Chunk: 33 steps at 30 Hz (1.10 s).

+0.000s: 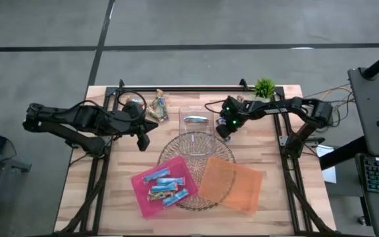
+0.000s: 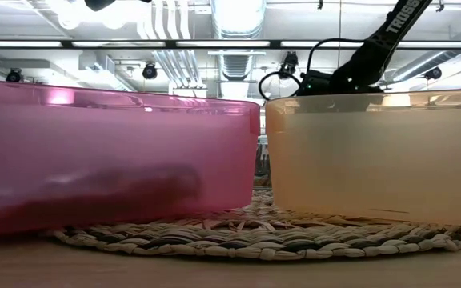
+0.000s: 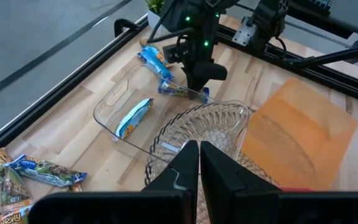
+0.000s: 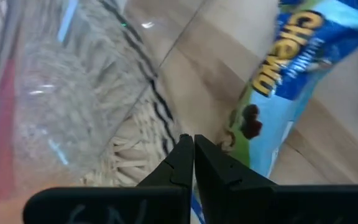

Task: Pick and place Granola Bars by type
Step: Put the blue granola bar into the orange bin

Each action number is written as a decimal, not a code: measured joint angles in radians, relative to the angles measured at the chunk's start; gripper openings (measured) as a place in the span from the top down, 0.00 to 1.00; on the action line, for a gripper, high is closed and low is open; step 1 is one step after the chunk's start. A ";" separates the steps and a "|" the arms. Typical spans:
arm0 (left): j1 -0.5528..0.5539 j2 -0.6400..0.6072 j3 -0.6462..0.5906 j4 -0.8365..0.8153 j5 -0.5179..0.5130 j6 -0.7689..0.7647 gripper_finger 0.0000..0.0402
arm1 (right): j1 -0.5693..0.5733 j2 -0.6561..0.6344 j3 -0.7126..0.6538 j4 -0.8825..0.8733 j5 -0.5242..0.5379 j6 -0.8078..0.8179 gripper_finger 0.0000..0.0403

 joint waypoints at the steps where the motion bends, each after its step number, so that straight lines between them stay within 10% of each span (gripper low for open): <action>1: 0.000 0.000 0.000 0.000 0.000 0.000 1.00 | 0.001 0.002 0.000 0.000 0.014 0.006 0.98; 33: 0.002 -0.001 0.000 -0.001 0.000 0.001 1.00 | 0.000 -0.295 0.153 -0.492 0.282 -0.214 0.98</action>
